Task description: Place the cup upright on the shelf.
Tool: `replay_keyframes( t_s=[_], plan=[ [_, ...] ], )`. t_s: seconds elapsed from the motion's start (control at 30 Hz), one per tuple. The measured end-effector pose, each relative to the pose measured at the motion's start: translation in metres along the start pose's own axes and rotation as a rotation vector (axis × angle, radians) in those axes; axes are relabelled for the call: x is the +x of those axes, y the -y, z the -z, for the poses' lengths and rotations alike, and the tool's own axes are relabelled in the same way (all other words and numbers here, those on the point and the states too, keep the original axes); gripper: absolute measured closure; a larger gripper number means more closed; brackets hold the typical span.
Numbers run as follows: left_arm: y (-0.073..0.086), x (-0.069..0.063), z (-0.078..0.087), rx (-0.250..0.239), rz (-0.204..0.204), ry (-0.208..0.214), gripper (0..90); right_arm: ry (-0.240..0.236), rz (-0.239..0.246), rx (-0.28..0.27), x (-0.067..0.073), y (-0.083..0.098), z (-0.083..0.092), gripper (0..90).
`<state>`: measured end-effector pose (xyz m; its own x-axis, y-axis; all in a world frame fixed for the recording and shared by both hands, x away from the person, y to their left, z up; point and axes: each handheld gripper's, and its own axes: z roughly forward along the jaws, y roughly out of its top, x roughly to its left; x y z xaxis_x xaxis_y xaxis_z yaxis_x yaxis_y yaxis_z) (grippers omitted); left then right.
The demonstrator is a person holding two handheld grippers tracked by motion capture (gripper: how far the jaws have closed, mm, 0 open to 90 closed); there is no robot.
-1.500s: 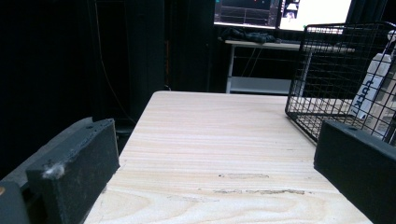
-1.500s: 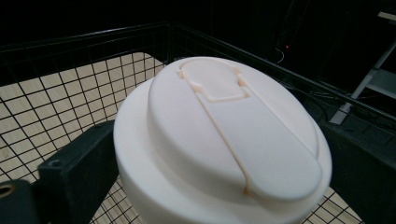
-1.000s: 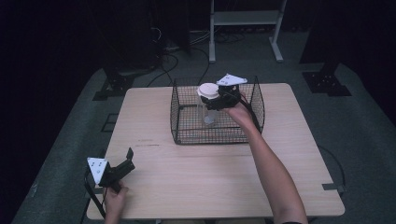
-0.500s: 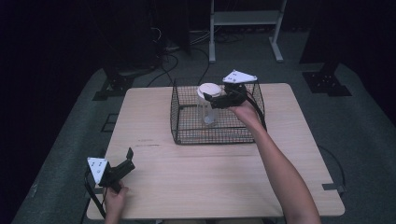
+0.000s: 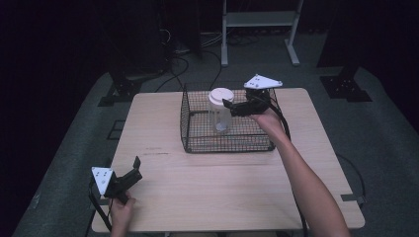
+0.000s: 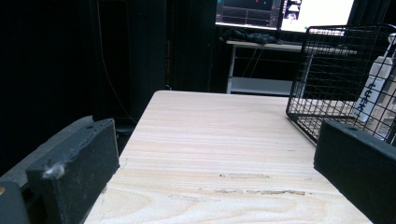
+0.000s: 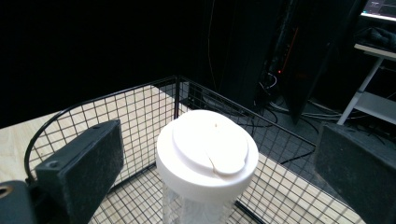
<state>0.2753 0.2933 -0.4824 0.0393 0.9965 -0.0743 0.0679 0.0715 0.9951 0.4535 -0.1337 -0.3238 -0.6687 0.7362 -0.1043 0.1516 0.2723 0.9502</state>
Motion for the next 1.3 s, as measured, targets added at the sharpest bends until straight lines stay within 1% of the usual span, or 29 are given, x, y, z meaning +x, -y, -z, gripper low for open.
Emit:
replay_keyframes(
  t_s=[0.2, 0.27, 0.37, 0.43, 0.5, 0.73, 0.93, 0.97, 1.07, 1.2, 1.3],
  plan=[
    [0.0, -0.001, 0.0, 0.001, -0.011, -0.003, 0.0, -0.001, 0.012, 0.002, 0.0, 0.002, 0.01, 1.2],
    [0.0, -0.001, -0.001, 0.002, -0.011, -0.003, 0.0, -0.005, 0.015, 0.008, -0.001, 0.002, 0.013, 1.3],
    [0.0, -0.001, 0.0, 0.002, -0.009, -0.004, 0.0, 0.0, 0.021, 0.005, -0.001, 0.001, 0.018, 1.3],
    [0.0, -0.001, 0.0, 0.001, -0.011, -0.004, 0.0, 0.004, 0.017, -0.008, -0.002, 0.002, 0.024, 1.3],
    [0.0, -0.001, 0.0, 0.001, -0.009, -0.004, 0.0, 0.005, 0.017, -0.01, -0.002, 0.003, 0.027, 1.3],
    [0.0, -0.001, 0.0, 0.002, -0.014, -0.002, 0.0, 0.0, 0.015, 0.0, -0.003, 0.009, 0.035, 1.3],
    [0.0, -0.002, -0.001, 0.001, -0.014, -0.003, 0.0, 0.001, 0.015, -0.011, -0.001, 0.009, 0.041, 1.3],
    [0.0, -0.002, -0.001, 0.001, -0.014, -0.003, 0.0, 0.002, 0.023, -0.01, -0.001, 0.01, 0.044, 1.3],
    [0.0, -0.002, -0.001, 0.001, -0.015, -0.004, 0.0, 0.001, 0.025, -0.005, -0.001, 0.012, 0.046, 1.3],
    [0.0, -0.002, -0.001, 0.0, -0.014, -0.005, 0.0, -0.001, 0.019, 0.001, -0.002, 0.016, 0.051, 1.3],
    [0.0, -0.002, -0.001, 0.001, -0.015, -0.005, 0.0, 0.007, 0.021, -0.006, -0.004, 0.018, 0.057, 1.3]
  ],
)
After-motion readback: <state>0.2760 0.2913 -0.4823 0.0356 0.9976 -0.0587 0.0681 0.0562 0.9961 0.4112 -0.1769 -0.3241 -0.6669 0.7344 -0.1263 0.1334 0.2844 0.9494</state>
